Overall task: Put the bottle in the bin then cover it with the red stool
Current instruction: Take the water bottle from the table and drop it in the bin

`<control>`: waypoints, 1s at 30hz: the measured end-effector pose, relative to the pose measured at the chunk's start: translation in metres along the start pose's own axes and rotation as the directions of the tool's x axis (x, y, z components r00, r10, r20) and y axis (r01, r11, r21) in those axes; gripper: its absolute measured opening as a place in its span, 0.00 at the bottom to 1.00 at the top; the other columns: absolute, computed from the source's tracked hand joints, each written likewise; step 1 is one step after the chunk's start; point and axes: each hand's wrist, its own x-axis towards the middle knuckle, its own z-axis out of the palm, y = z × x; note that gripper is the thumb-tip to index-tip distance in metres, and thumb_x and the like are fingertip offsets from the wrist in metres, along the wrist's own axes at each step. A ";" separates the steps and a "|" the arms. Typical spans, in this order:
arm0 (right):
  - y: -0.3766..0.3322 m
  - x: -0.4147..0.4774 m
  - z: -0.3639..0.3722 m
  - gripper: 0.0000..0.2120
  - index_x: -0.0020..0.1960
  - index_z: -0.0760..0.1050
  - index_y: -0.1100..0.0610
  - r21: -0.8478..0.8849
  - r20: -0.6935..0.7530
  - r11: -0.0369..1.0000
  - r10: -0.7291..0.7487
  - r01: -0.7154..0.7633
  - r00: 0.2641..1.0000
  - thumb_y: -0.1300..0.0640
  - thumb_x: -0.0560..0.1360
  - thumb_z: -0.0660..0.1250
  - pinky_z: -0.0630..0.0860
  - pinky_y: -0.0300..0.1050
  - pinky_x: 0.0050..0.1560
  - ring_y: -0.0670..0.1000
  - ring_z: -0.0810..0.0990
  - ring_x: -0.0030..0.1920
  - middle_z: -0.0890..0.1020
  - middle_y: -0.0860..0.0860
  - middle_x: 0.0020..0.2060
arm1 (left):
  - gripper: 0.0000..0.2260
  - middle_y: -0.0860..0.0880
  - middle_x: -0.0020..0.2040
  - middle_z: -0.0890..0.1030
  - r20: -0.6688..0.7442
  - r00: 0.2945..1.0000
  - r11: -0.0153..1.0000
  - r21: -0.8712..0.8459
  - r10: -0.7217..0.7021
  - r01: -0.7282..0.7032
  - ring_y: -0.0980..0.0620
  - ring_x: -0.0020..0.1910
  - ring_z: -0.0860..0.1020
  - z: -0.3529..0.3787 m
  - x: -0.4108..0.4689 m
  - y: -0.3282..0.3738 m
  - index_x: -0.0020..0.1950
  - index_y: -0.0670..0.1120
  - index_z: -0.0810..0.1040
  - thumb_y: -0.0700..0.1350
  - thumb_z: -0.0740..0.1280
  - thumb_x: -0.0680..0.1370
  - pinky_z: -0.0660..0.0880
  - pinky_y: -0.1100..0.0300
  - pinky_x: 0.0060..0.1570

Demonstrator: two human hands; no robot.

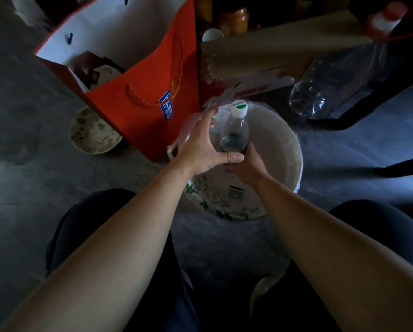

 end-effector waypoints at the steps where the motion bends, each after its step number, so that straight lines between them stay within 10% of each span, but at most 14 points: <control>1: 0.003 0.004 0.002 0.42 0.72 0.62 0.54 -0.001 0.002 1.000 0.014 -0.014 1.000 0.63 0.63 0.77 0.79 0.55 0.55 0.53 0.78 0.58 0.78 0.50 0.61 | 0.51 0.48 0.74 0.63 0.004 1.000 1.000 -0.015 -0.004 0.004 0.51 0.72 0.64 0.000 0.001 0.000 0.78 0.49 0.56 0.52 0.81 0.62 0.65 0.55 0.69; 8: 0.032 0.026 0.008 0.30 0.70 0.62 0.60 -0.003 0.006 0.986 0.165 -0.165 0.986 0.64 0.72 0.72 0.67 0.26 0.24 0.44 0.73 0.36 0.73 0.52 0.54 | 0.55 0.49 0.75 0.63 -0.021 1.000 0.998 0.062 0.000 0.001 0.48 0.75 0.57 -0.002 0.004 -0.001 0.77 0.55 0.55 0.68 0.74 0.55 0.59 0.45 0.73; 17: 0.027 0.031 0.016 0.34 0.68 0.64 0.58 -0.072 -0.048 0.985 0.152 -0.156 0.987 0.56 0.68 0.77 0.75 0.50 0.55 0.57 0.77 0.59 0.77 0.56 0.61 | 0.49 0.47 0.77 0.59 -0.092 0.995 0.995 0.089 -0.029 0.037 0.47 0.75 0.57 -0.008 0.009 0.001 0.77 0.53 0.56 0.57 0.79 0.62 0.58 0.51 0.72; 30: 0.020 0.032 0.013 0.36 0.72 0.60 0.61 -0.075 -0.028 0.988 0.135 -0.137 0.990 0.53 0.72 0.74 0.73 0.50 0.58 0.58 0.75 0.62 0.74 0.59 0.65 | 0.56 0.43 0.80 0.51 -0.031 0.966 0.935 0.244 -0.259 0.258 0.40 0.78 0.50 -0.004 0.014 -0.012 0.79 0.51 0.44 0.61 0.77 0.64 0.56 0.42 0.73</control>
